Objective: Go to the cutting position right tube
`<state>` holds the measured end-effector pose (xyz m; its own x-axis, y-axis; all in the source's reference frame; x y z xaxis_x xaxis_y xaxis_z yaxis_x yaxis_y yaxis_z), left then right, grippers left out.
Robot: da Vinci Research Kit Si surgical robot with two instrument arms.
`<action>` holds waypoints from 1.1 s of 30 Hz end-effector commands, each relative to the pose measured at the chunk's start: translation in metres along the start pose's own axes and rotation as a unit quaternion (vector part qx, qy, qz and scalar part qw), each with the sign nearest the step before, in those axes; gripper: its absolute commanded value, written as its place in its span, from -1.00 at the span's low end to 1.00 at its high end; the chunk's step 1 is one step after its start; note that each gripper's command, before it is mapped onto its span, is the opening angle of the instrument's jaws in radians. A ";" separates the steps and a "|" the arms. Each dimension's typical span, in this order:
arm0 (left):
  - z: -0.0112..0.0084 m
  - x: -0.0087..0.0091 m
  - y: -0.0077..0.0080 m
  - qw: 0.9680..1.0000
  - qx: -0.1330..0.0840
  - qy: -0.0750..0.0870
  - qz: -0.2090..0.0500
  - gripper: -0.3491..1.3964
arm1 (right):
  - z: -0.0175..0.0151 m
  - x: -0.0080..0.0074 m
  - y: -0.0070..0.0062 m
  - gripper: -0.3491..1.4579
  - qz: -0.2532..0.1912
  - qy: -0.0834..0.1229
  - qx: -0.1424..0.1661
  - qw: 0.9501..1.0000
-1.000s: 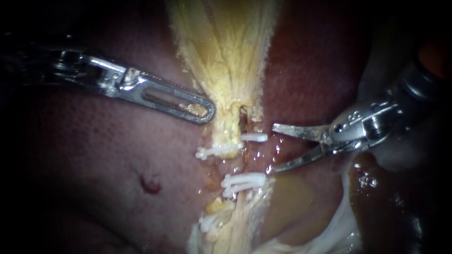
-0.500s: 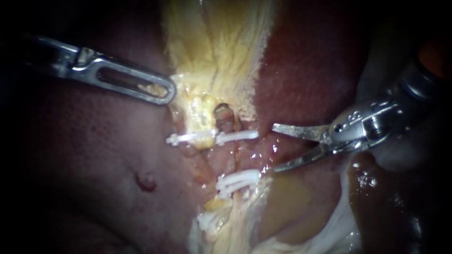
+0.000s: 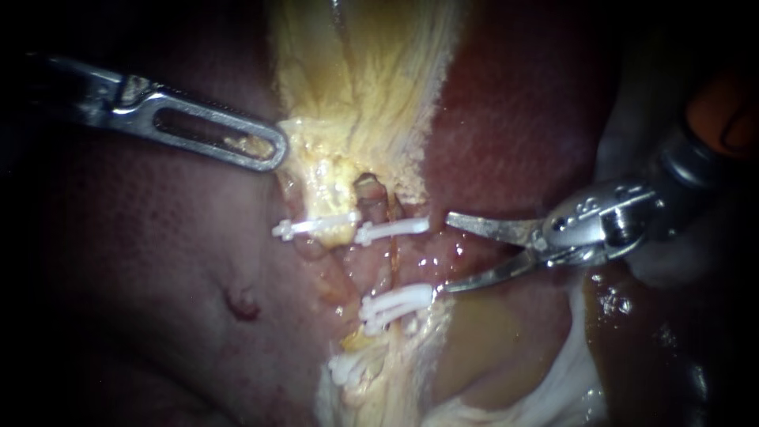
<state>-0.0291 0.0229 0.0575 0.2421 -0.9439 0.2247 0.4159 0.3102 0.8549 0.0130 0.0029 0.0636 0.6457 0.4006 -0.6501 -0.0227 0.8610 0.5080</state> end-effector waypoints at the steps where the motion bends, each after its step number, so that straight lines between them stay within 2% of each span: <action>1: 0.0000 0.0000 0.0000 1.000 0.000 0.000 0.000 -1.00 | 0.0004 -0.0004 0.0000 0.99 0.006 -0.002 0.008 1.000; 8: -0.0001 0.0000 0.0000 1.000 0.000 0.000 0.000 -1.00 | 0.0035 -0.0027 0.0006 0.99 0.039 -0.005 0.039 0.998; 16: -0.0001 0.0000 0.0000 1.000 0.000 0.000 0.000 -1.00 | 0.0065 -0.0035 0.0016 0.99 0.064 -0.010 0.066 0.996; 28: -0.0002 0.0001 0.0001 1.000 0.000 0.001 0.000 -1.00 | 0.0100 -0.0029 0.0029 0.99 0.088 0.022 0.118 0.989; 33: -0.0002 0.0000 0.0003 1.000 0.000 0.001 0.001 -1.00 | 0.0105 -0.0026 0.0033 0.99 0.081 0.053 0.155 0.983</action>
<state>-0.0287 0.0230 0.0576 0.2434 -0.9433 0.2256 0.4149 0.3115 0.8549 0.0193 0.0015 0.0729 0.5572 0.5723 -0.6016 0.1482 0.6444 0.7502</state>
